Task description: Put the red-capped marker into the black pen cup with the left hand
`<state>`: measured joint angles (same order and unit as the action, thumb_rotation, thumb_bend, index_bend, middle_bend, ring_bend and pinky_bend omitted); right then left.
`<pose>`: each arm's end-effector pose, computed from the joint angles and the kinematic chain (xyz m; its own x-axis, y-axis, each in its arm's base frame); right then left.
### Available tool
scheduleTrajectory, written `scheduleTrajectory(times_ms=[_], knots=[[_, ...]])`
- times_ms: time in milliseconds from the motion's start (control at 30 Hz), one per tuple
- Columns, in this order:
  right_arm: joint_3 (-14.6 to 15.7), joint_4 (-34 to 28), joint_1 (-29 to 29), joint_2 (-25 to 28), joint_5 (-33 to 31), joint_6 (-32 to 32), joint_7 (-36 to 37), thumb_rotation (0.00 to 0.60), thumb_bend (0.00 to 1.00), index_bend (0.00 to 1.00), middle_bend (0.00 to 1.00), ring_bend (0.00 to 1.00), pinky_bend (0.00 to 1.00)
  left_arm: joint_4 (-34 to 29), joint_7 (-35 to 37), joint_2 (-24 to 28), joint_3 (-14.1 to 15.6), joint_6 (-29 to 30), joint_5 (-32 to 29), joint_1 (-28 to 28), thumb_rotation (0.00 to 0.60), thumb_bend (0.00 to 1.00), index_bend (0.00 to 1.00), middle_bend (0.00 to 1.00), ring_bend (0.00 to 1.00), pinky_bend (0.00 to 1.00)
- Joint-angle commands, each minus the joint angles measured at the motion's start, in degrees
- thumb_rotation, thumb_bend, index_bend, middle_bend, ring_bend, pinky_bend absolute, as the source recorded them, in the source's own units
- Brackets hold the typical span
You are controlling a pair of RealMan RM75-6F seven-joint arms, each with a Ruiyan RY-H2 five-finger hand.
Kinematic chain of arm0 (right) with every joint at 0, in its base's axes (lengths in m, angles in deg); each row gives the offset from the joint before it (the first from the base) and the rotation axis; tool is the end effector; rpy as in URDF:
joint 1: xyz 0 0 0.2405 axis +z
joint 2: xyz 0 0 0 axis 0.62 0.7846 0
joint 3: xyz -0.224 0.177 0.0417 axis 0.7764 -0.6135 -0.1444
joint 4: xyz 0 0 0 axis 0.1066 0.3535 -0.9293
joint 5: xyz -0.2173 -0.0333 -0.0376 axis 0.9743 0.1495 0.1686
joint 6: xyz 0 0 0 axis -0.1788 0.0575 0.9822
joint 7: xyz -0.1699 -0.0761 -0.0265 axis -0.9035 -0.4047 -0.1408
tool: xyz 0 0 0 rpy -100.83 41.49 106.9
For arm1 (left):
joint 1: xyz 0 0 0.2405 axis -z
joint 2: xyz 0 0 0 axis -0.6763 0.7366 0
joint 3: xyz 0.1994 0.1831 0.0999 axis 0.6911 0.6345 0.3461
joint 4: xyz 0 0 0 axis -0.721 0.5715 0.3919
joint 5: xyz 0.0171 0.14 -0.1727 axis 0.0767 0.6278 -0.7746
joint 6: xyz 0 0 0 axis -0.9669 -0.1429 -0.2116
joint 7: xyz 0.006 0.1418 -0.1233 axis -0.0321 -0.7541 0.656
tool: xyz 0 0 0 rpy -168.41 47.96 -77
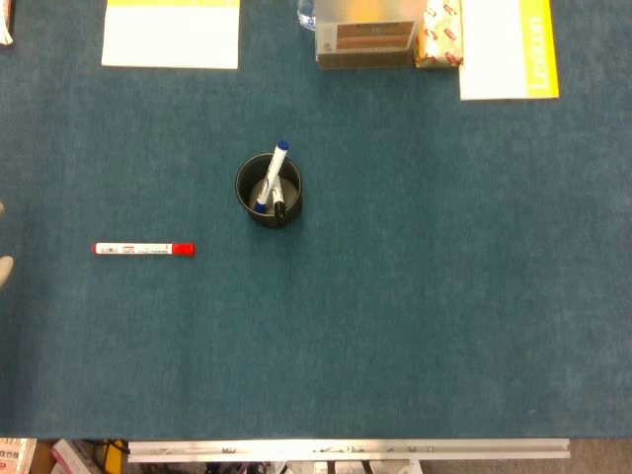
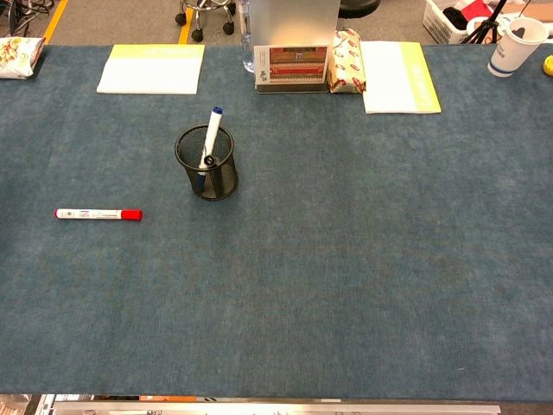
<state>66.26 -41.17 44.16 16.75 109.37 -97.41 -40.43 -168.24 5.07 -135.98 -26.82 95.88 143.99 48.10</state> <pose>-0.3484 -0.2378 0.1525 0.4840 -0.0322 0.8745 -0.8750 -0.0129 0.4839 -0.3521 0.2308 0.1534 0.4339 -0.0016 0.9010 0.9008 -0.0202 -0.4338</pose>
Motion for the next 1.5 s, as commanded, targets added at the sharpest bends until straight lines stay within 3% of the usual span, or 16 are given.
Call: scheduleTrajectory(times_ms=[33,200,400,467,567,700,1000,1300,1500], knots=[[-0.02,0.18,0.10,-0.15,0.21,-0.13,0.07,0.600,0.08,0.19,0.18,0.20,0.44,-0.20,-0.38,0.06,0.02,-0.26,-0.57,-0.18,0.600,0.19,0.37,0.17,0.13,0.34],[0.03,0.33,0.25,-0.25,-0.16,0.37,-0.09,0.600,0.08,0.19,0.18,0.20,0.44,-0.45,-0.29,-0.04,0.14,-0.22,-0.55,-0.34,0.600,0.19,0.38,0.20,0.14,0.35],[0.06,0.84,0.37,-0.61,-0.31,0.56,-0.29,0.600,0.08,0.19,0.19,0.20,0.44,-2.94,5.66,0.10,2.17,-4.95,-0.22,0.60,0.600,0.19,0.39,0.19,0.15,0.30],[-0.04,0.85,0.40,-0.63,-0.86,0.83,-0.51,0.600,0.08,0.19,0.19,0.20,0.44,-3.36,8.00,-0.07,3.28,-7.17,-0.09,0.96,0.600,0.19,0.39,0.16,0.12,0.26],[-0.02,0.45,0.25,-0.52,-0.92,0.54,-1.09,0.600,0.09,0.19,0.19,0.20,0.44,-4.50,11.96,0.83,5.12,-11.93,-0.07,2.15,0.600,0.28,0.39,0.02,0.01,0.15],[-0.15,-0.39,-0.18,-0.10,-0.18,-1.02,-1.35,0.600,0.09,0.19,0.19,0.20,0.44,-3.71,15.33,0.38,5.77,-13.70,1.01,3.06,0.600,0.36,0.38,0.00,0.00,0.07],[-0.50,-1.60,-0.78,0.76,0.22,-2.71,-1.03,0.600,0.09,0.19,0.20,0.20,0.44,-2.03,13.32,-2.47,3.45,-11.64,1.11,4.00,0.600,0.37,0.38,0.00,0.00,0.05],[-0.56,-1.85,-0.88,0.86,0.20,-2.89,-1.22,0.600,0.09,0.20,0.20,0.20,0.44,-3.06,7.40,-4.34,2.00,-14.92,-2.60,6.05,0.600,0.37,0.38,0.00,0.00,0.02],[-0.68,-2.07,-1.04,1.02,0.40,-3.43,-1.20,0.600,0.09,0.21,0.21,0.21,0.44,-0.19,3.28,-7.72,1.59,-17.81,-4.40,7.88,0.600,0.37,0.41,0.00,0.00,0.00]])
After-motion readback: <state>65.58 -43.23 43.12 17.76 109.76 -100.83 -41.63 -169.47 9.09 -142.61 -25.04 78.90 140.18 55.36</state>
